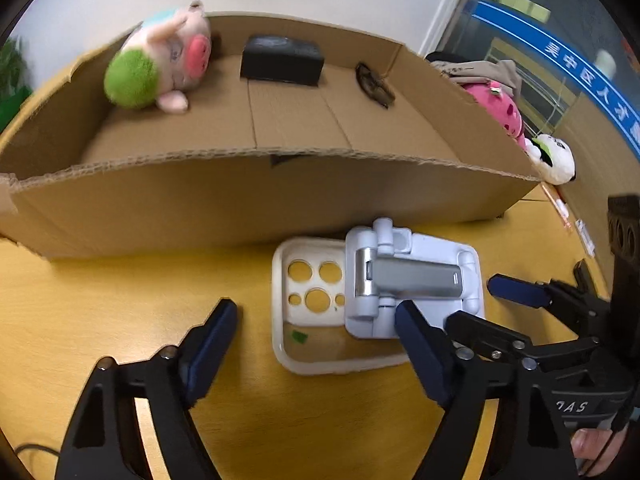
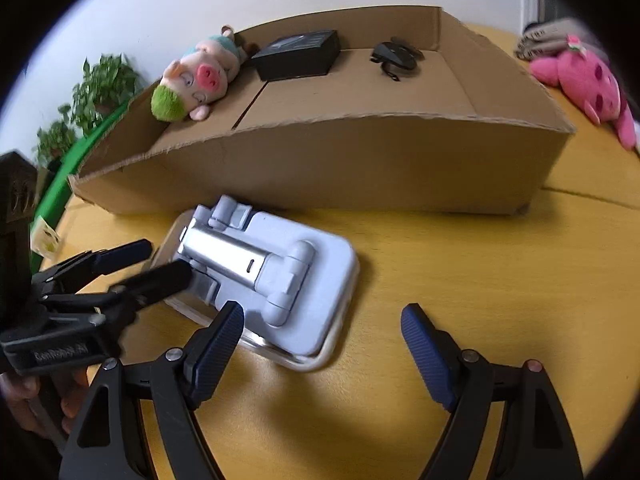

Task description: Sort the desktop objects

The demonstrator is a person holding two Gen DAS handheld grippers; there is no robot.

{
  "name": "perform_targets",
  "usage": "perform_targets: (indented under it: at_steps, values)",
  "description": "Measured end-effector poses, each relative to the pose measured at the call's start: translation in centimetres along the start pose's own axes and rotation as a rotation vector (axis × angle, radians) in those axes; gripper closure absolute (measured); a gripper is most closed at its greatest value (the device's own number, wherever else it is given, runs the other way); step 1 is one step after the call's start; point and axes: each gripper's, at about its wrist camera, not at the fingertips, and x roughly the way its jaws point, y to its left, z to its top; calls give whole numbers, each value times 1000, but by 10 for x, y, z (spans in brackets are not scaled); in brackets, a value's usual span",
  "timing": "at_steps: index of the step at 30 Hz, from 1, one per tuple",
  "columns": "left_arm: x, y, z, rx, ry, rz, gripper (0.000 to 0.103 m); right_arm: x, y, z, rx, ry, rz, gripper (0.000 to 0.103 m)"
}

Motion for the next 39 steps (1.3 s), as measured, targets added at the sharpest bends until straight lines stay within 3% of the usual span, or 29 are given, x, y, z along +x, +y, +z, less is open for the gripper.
perform_targets:
  at_steps: [4, 11, 14, 16, 19, 22, 24, 27, 30, 32, 39]
  values:
    - [-4, -7, 3, 19, -17, -2, 37, -2, -1, -3, 1, -22, 2, 29]
    - [1, -9, 11, 56, -24, -22, 38, -6, -2, -3, 3, -46, 40, 56]
    - [-2, -8, 11, 47, -29, -24, 46, -7, -1, -3, -4, -46, 41, 59]
    - [-7, -8, 11, 43, -38, -35, 61, -9, -3, -4, -2, -46, 45, 62]
    - [-10, -11, 11, 48, -40, -45, 59, -11, -8, -4, 8, -51, 59, 67]
    - [-1, -15, 11, 54, -20, -43, 54, -11, -10, -5, 18, -44, 69, 64]
    - [7, -16, 13, 36, 9, -98, 52, -8, -11, -3, 28, -26, 83, 61]
    - [12, -21, 10, 39, 24, -130, 65, -6, -9, 0, 23, -27, 82, 55]
    - [12, -21, 8, 27, 31, -123, 74, -8, -9, -2, 20, -42, 60, 59]
    - [10, -19, 7, 19, 35, -134, 74, -10, -12, -4, 34, -53, 59, 64]
    - [-9, -28, -2, 27, -2, -116, 75, -25, -7, -12, 17, -88, 39, 65]
